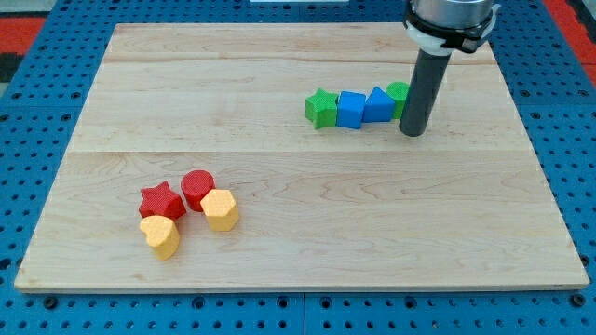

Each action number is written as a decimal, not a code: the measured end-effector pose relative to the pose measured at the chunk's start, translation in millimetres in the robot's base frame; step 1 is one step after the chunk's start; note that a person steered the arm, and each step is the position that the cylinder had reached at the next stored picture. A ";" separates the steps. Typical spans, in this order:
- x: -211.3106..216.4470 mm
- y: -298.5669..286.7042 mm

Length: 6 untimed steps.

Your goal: Move green circle towards up

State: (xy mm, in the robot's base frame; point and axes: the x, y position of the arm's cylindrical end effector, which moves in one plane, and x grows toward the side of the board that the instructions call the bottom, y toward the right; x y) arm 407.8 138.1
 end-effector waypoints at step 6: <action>-132.7 -109.5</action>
